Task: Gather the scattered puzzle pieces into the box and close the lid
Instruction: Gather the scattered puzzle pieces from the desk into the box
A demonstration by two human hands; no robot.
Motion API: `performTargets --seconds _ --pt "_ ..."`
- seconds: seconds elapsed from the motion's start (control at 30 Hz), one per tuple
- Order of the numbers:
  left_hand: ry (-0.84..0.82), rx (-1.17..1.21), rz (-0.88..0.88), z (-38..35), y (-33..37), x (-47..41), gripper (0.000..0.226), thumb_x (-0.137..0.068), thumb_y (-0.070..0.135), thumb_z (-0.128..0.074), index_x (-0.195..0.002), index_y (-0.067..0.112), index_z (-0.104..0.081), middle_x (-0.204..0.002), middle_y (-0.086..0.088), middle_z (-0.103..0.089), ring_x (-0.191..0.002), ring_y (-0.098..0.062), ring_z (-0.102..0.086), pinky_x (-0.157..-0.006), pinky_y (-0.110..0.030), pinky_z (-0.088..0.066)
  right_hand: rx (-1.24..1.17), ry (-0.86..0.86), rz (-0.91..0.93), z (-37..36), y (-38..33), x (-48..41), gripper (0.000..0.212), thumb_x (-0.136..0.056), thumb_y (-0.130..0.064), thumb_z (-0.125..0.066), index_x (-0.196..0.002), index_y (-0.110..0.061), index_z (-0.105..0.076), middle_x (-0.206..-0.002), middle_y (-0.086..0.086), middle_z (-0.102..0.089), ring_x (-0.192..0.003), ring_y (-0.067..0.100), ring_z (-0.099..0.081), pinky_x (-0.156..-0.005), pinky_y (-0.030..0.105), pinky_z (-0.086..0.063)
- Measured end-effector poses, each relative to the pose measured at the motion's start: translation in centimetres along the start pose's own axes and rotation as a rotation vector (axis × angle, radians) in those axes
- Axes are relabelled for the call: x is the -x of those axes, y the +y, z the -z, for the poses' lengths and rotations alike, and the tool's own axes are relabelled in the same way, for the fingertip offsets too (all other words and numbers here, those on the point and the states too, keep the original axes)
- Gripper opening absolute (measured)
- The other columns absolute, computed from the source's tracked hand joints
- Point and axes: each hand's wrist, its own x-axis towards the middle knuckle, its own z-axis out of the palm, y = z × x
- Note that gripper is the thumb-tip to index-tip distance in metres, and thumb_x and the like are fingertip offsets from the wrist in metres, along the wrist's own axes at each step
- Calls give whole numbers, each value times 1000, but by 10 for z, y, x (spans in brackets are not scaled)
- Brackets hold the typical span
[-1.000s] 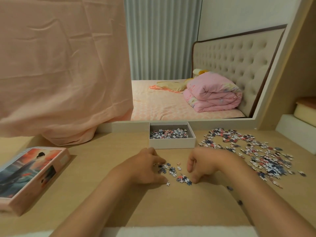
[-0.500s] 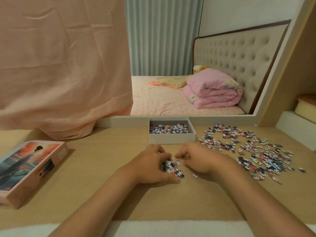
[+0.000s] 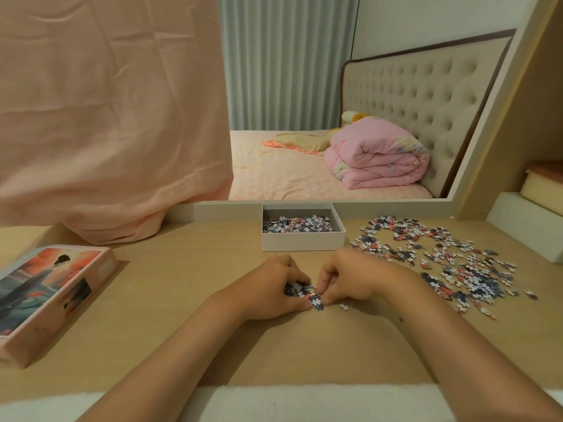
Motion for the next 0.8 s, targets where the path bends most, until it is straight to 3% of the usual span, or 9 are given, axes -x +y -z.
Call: performTargets --seconds 0.1,0.2,0.3,0.4,0.6,0.73,0.8 --pt "-9 25 -8 5 0 -1 46 -81 43 -74 -125 31 -65 -103 8 -53 -91 -5 -54 -84 -22 -44 -60 60 49 -6 -2 -4 15 -76 -20 -85 -87 -24 -76 -76 -10 -73 -71 4 -68 -69 27 -55" --pt "-11 16 63 17 -5 1 64 -77 50 -77 -133 27 -58 -108 9 -53 -94 -5 -54 -83 -16 -41 -179 100 27 1 5 1 22 -74 -8 -82 -87 -23 -72 -68 -9 -69 -57 -2 -62 -55 15 -47" --pt "-51 -82 128 22 -10 5 77 -67 70 -72 -132 32 -56 -112 10 -47 -106 -7 -45 -96 -24 -40 -55 -1 -27 13 12 8 26 -69 -15 -88 -87 -25 -72 -65 -14 -67 -58 -2 -61 -57 16 -45" --pt "-29 -77 153 14 -6 6 78 -60 79 -69 -124 35 -61 -107 10 -45 -107 -7 -43 -96 -26 -42 -38 -90 -91 12 14 7 21 -70 -20 -89 -86 -24 -75 -66 -15 -68 -64 -1 -63 -56 15 -46" --pt "55 -45 85 3 6 0 57 -75 57 -74 -123 28 -65 -102 7 -51 -98 -7 -50 -90 -24 -44 -86 140 21 -8 10 -8 21 -73 -36 -86 -84 -25 -73 -75 -11 -68 -72 6 -63 -73 28 -53" --pt "-57 -46 141 23 -2 5 70 -73 59 -75 -132 28 -57 -110 9 -49 -98 -6 -52 -90 -23 -43 -133 236 51 -4 13 -8 13 -88 -35 -72 -101 -32 -71 -88 -10 -65 -82 9 -62 -76 26 -50" --pt "-126 -159 168 33 -8 7 67 -72 60 -74 -131 32 -57 -112 8 -46 -101 -10 -49 -90 -26 -42 -68 147 47 1 14 -4 29 -88 -31 -72 -117 -31 -69 -94 -12 -66 -85 5 -62 -80 23 -49"
